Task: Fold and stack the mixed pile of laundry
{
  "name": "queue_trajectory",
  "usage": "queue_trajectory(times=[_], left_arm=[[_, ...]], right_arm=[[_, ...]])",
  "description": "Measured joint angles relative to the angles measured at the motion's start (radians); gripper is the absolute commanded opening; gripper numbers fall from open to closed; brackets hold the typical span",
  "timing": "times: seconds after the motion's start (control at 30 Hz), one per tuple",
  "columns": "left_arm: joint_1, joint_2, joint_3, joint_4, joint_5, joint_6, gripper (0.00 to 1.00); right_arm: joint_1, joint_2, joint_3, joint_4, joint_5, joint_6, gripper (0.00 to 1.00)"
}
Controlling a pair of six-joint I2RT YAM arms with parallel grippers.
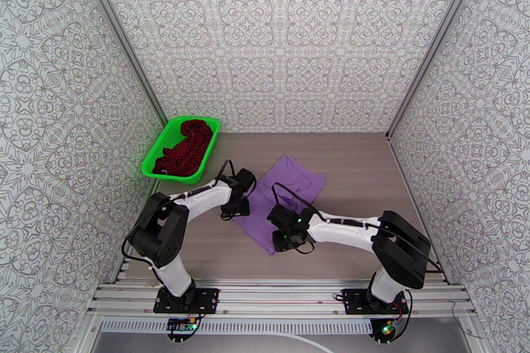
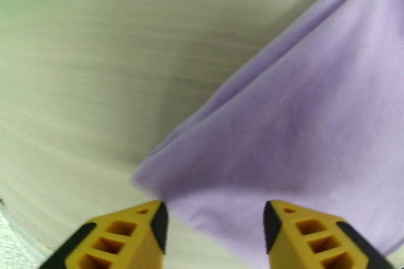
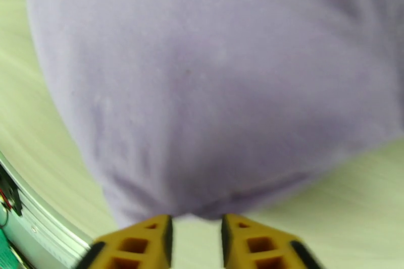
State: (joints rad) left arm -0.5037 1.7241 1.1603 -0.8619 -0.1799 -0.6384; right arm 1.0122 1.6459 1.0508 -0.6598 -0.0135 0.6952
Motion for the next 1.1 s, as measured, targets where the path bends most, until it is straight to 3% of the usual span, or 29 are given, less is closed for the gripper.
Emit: queue_trajectory(times=[0.13, 0.3, 0.47, 0.67, 0.83, 1.1], left_arm=[[0.006, -0.005, 0.213, -0.063, -0.018, 0.054, 0.81], [0.020, 0.092, 0.570, -0.065, 0.053, 0.194, 0.88], [0.045, 0.336, 0.908, -0.023, 0.249, 0.383, 0.89], [0.064, 0.697, 1.286, -0.041, 0.395, 0.569, 0.85], [0.092, 0.882, 1.413, -0.064, 0.490, 0.601, 0.74], [0.151, 0.958, 1.417, -0.056, 0.608, 0.563, 0.72]], right_arm=[[-0.051, -0.070, 0.100, -0.086, 0.042, -0.047, 0.49], [-0.269, -0.187, 0.148, -0.115, 0.035, -0.133, 0.59], [-0.565, -0.209, 0.161, -0.093, -0.057, -0.237, 0.71], [-0.767, -0.112, 0.172, -0.013, -0.208, -0.294, 0.75], [-0.849, 0.071, 0.209, 0.065, -0.307, -0.300, 0.75], [-0.872, 0.269, 0.278, 0.133, -0.340, -0.276, 0.72]])
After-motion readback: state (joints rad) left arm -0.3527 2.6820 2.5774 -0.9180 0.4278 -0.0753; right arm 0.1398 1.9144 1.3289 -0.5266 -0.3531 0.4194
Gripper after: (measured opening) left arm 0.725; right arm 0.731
